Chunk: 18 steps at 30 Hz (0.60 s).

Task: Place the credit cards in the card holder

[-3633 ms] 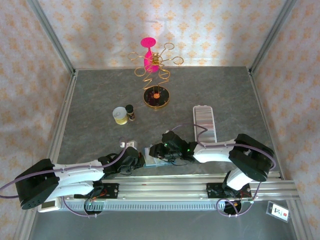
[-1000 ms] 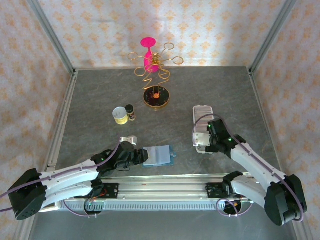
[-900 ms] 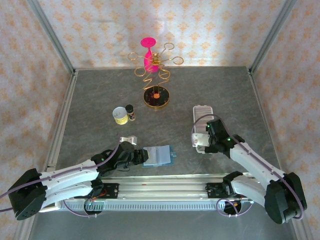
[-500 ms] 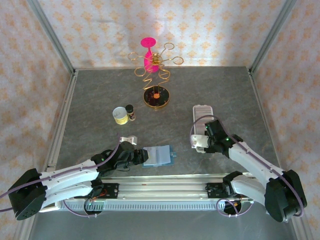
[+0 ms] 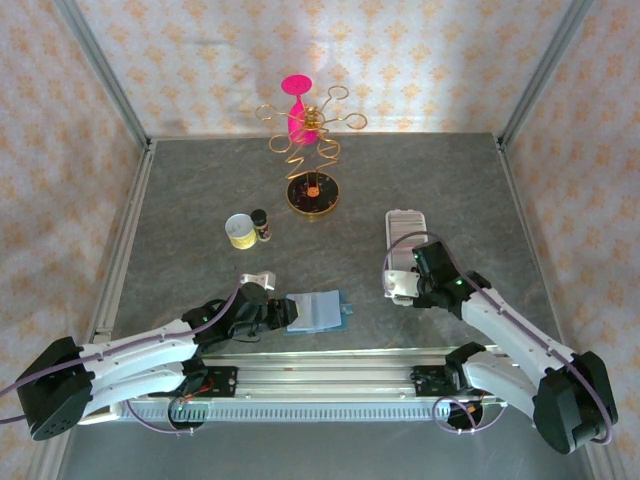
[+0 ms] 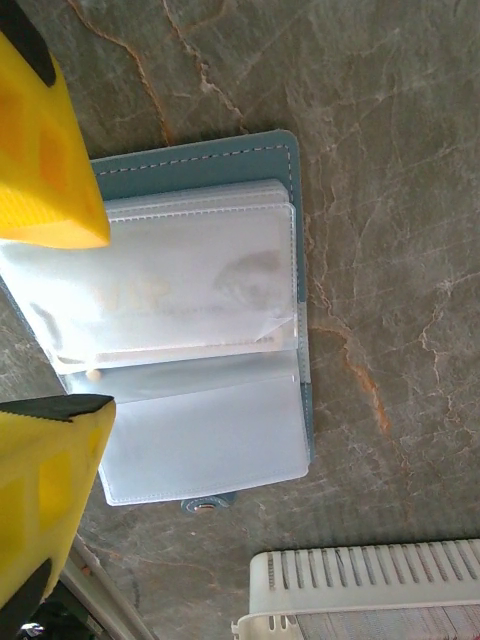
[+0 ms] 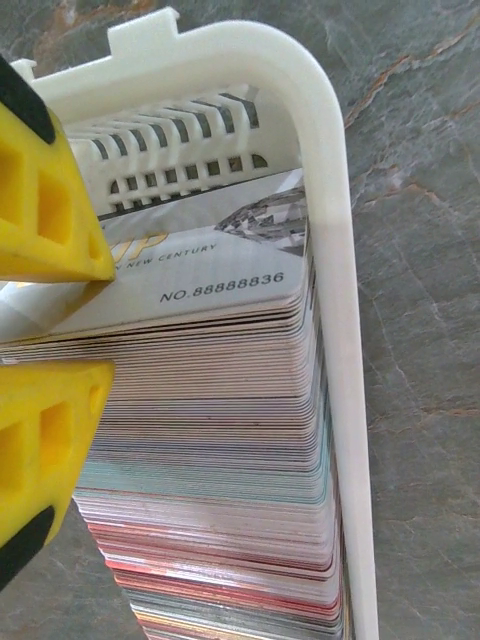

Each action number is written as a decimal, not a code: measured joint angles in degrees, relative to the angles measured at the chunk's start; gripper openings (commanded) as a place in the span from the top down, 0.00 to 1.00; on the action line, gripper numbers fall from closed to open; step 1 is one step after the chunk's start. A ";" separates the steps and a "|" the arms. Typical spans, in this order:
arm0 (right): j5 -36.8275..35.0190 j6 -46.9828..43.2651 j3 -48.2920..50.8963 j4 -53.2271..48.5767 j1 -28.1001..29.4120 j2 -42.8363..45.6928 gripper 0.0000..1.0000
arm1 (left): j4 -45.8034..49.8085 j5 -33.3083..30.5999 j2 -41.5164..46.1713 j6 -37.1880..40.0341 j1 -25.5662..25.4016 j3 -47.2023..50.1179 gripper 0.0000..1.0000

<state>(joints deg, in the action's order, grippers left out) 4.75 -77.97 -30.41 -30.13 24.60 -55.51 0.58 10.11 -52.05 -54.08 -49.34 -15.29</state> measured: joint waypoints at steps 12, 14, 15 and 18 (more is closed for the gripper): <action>-0.07 0.52 0.00 -0.70 0.02 1.07 0.73 | -0.02 0.07 -0.09 -0.02 0.00 0.02 0.60; -0.09 0.79 0.00 -0.52 0.00 1.20 0.62 | -0.02 0.09 -0.09 -0.02 0.00 0.02 0.60; -0.09 0.79 0.00 -0.33 0.00 1.29 0.57 | -0.02 0.17 -0.09 -0.02 0.00 0.02 0.60; -0.24 1.05 0.07 0.63 0.00 1.38 0.49 | -0.02 0.22 -0.09 -0.02 0.00 0.02 0.60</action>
<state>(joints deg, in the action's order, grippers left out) 4.51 -76.93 -30.35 -29.50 24.60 -54.13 0.56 10.33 -52.14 -54.11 -49.34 -15.27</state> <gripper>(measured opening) 0.484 0.399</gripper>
